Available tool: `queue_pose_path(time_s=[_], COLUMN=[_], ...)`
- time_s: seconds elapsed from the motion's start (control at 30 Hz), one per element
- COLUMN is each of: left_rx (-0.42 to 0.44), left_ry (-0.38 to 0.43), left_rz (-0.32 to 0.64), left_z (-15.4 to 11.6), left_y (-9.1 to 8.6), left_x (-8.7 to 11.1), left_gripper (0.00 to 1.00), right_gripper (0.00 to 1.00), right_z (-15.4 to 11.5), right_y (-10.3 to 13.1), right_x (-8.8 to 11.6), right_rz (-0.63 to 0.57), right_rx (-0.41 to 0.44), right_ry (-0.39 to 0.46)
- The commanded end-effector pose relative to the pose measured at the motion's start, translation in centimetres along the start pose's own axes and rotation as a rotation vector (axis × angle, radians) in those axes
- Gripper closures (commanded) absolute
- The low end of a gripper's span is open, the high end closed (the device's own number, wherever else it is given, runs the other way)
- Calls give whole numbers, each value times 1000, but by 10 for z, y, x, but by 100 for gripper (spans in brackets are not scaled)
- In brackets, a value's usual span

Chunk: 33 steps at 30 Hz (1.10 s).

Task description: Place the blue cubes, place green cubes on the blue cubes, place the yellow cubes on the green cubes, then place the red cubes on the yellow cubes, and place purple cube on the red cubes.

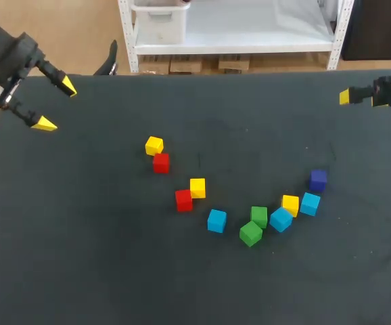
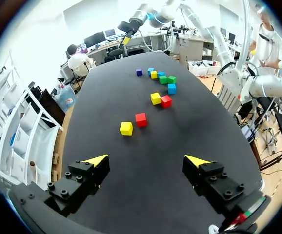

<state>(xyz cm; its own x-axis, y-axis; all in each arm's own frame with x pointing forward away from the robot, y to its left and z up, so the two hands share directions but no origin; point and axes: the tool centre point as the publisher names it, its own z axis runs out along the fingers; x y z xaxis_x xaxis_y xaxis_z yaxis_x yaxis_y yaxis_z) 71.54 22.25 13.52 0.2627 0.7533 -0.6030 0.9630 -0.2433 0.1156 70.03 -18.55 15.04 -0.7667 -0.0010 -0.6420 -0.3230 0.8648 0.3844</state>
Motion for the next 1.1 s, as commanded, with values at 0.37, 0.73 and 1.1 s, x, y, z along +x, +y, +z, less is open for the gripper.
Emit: queue_pose_path(time_s=[0.37,0.73,1.1], left_rx=[-3,-3,-3], left_ry=[1,1,1], left_rz=[1,1,1], left_z=[0,0,0], left_y=[-1,-1,-1], left_x=[0,0,0], left_gripper=[0,0,0], right_gripper=[0,0,0], right_z=[-50,-67,-67], right_y=[-11,-34,-34], right_x=[34,47,47], right_rz=[-650,-797,-797], right_rx=[-424,-495,-495], right_ry=[152,274,274])
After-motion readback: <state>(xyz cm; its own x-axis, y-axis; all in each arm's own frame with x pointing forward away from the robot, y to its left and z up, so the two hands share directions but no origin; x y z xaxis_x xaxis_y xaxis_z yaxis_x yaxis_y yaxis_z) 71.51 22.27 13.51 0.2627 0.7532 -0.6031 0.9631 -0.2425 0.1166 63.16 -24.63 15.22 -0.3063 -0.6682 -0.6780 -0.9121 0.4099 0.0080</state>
